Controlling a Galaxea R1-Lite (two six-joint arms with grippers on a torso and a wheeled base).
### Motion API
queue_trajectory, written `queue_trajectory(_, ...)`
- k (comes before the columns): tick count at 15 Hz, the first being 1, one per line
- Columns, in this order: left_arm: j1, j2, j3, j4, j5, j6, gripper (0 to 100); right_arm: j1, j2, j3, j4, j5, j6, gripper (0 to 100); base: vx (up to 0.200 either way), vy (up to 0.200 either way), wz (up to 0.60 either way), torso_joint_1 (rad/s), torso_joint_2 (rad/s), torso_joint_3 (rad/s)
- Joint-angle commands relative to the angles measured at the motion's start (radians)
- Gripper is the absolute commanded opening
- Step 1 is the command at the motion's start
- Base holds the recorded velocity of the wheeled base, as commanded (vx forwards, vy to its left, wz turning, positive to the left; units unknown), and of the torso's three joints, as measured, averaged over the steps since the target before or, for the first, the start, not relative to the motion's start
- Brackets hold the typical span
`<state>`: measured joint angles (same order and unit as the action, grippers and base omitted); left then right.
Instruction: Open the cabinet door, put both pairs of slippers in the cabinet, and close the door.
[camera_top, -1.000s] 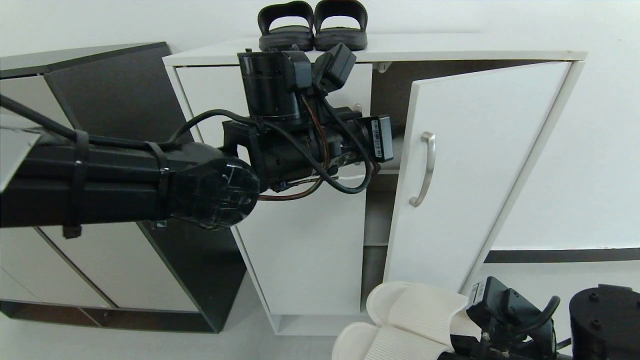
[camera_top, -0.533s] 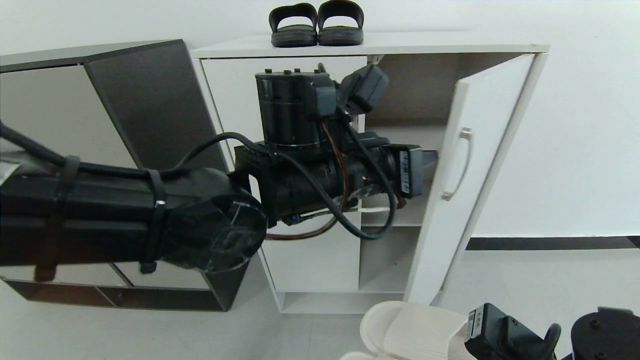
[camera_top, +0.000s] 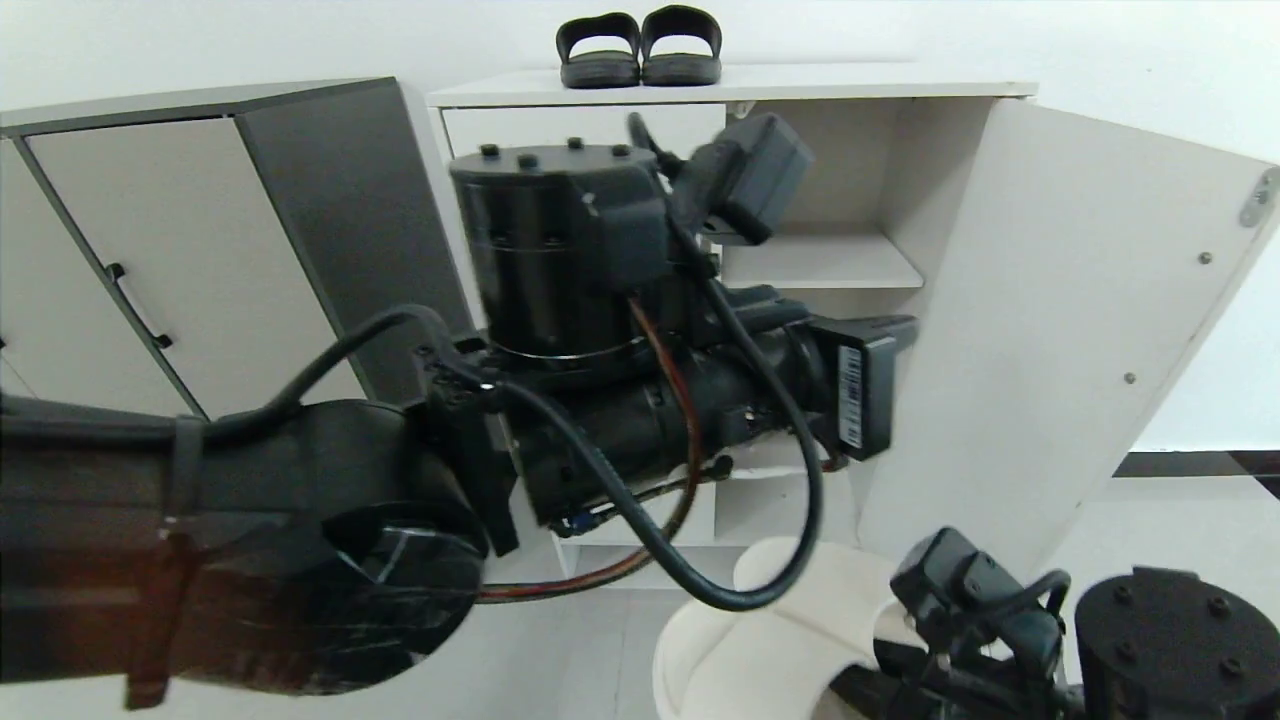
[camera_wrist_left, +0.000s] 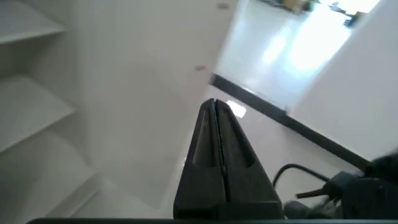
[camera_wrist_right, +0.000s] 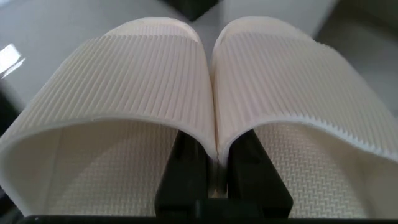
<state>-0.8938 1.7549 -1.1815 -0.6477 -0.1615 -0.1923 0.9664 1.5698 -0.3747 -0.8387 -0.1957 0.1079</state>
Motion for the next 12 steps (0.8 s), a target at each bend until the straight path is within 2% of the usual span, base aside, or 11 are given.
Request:
queue_trajectory(1,0.107,-0.244,0.191,-0.006,0.129,0.007,0,-0.049,0.093,-0.098,0.0,-0.106,0.047,0,0.0,0.0,0.0,0.0,0.0,0.0)
queue_trajectory(2,0.133,-0.321,0.249,0.002,0.168,0.007,0,-0.058,0.11,-0.118,0.0,-0.14,0.061,0,0.0,0.0,0.0,0.0,0.0,0.0)
queue_trajectory(3,0.205,-0.483,0.375,0.057,0.232,0.007,0,-0.077,0.136,-0.156,0.0,-0.191,0.065,0,0.0,0.0,0.0,0.0,0.0,0.0)
queue_trajectory(4,0.289,-0.604,0.447,0.135,0.234,0.007,0,-0.09,0.151,-0.184,0.0,-0.225,0.067,0,0.0,0.0,0.0,0.0,0.0,0.0)
queue_trajectory(5,0.289,-0.604,0.447,0.135,0.234,0.007,0,-0.09,0.151,-0.184,0.0,-0.225,0.067,0,0.0,0.0,0.0,0.0,0.0,0.0)
queue_trajectory(6,0.464,-0.865,0.53,0.359,0.237,0.007,0,-0.126,0.196,-0.236,0.0,-0.291,0.07,0,0.0,0.0,0.0,0.0,0.0,0.0)
queue_trajectory(8,0.592,-1.106,0.56,0.609,0.272,0.007,0,-0.147,0.243,-0.302,0.0,-0.356,0.102,0,0.0,0.0,0.0,0.0,0.0,0.0)
queue_trajectory(9,0.621,-1.169,0.577,0.686,0.303,0.01,0,-0.156,0.257,-0.322,0.0,-0.384,0.11,0,0.0,0.0,0.0,0.0,0.0,0.0)
queue_trajectory(10,0.673,-1.313,0.649,0.781,0.407,0.04,0,-0.178,0.277,-0.337,0.001,-0.426,0.111,0,0.0,0.0,0.0,0.0,0.0,0.0)
queue_trajectory(11,0.697,-1.373,0.703,0.783,0.47,0.063,0,-0.183,0.274,-0.339,0.0,-0.427,0.111,0,0.0,0.0,0.0,0.0,0.0,0.0)
queue_trajectory(12,0.736,-1.456,0.773,0.783,0.556,0.1,0,-0.189,0.266,-0.337,0.0,-0.43,0.107,0,0.0,0.0,0.0,0.0,0.0,0.0)
